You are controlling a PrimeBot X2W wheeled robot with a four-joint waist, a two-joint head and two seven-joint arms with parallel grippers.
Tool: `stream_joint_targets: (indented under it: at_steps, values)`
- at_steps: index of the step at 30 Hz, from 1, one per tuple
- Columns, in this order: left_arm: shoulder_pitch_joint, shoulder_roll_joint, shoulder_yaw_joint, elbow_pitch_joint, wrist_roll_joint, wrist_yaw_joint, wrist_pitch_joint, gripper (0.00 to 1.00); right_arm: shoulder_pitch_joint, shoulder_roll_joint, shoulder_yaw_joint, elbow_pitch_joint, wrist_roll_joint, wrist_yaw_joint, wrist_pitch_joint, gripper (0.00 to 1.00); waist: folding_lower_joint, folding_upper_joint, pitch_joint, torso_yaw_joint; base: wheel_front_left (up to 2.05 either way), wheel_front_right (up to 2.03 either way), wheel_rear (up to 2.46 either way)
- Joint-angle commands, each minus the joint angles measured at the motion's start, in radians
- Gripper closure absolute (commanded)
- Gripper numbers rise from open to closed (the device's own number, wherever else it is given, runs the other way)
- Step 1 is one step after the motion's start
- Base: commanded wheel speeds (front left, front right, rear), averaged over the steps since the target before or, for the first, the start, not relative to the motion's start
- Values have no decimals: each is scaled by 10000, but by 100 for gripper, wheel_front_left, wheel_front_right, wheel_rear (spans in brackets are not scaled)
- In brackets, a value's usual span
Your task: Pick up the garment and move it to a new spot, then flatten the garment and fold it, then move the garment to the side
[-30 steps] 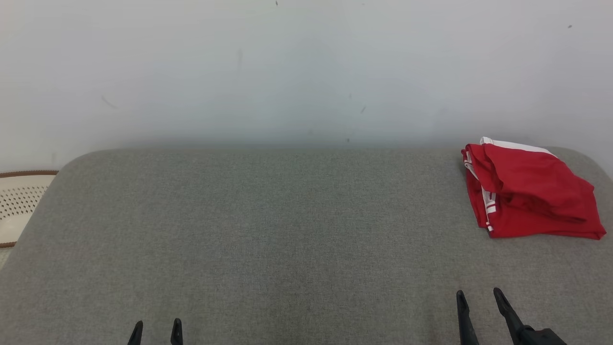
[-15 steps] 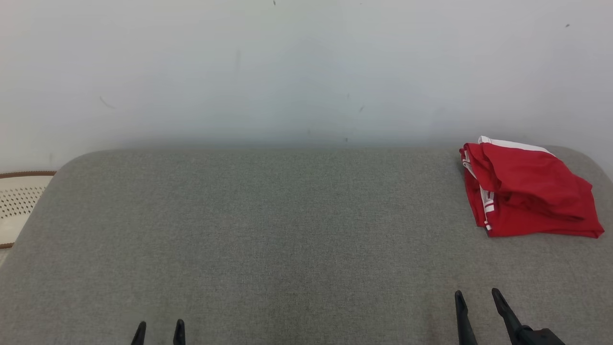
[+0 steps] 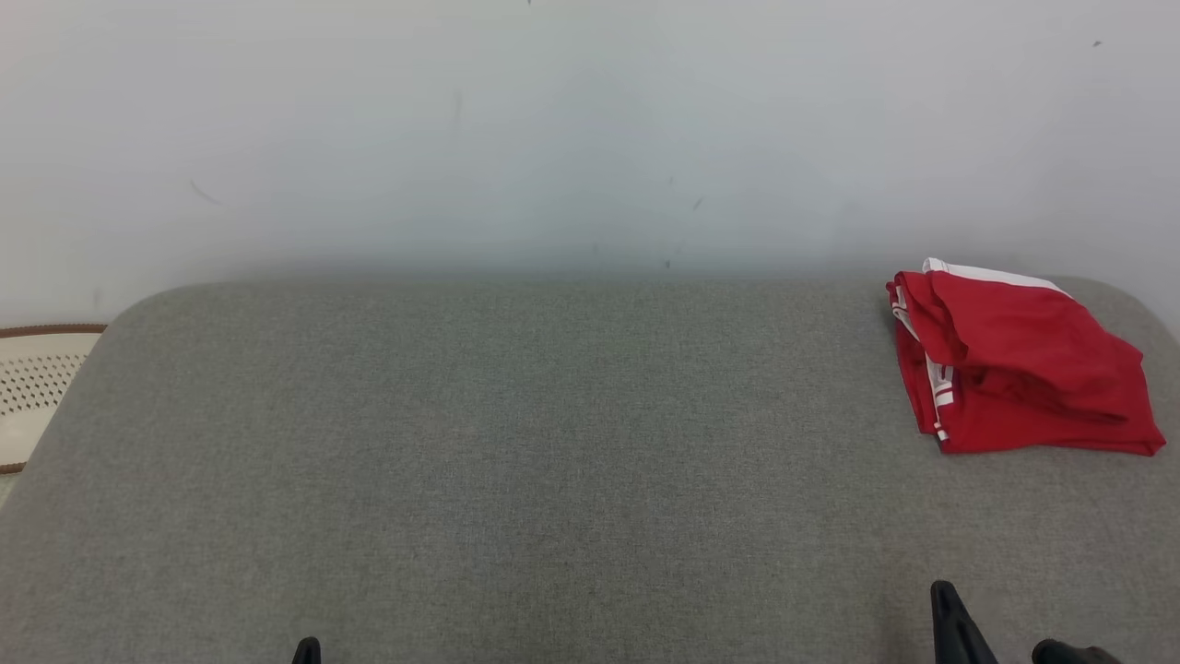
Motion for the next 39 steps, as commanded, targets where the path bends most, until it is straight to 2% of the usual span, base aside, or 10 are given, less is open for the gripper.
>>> stream_joint_targets:
  at_steps: [1, 26, 39]
  values:
    - [-371, 21, 33, -38, -492, -99, 64, 100, -373, -111, -78, -92, 582, -1, 72, 100, -1, 0, 12, 3, 0, 0, 0]
    - [-1275, -1, 71, 737, -4550, -579, 802, 100, -1086, -349, -736, 401, 5191, -2, 955, 100, -1, 0, 195, 38, 0, 0, 0]
    - [-1660, -11, 94, 1075, -6265, -770, 1120, 100, -1362, -405, -1085, 617, 7079, -3, 1389, 100, -1, 0, 290, 56, 0, 0, 0]
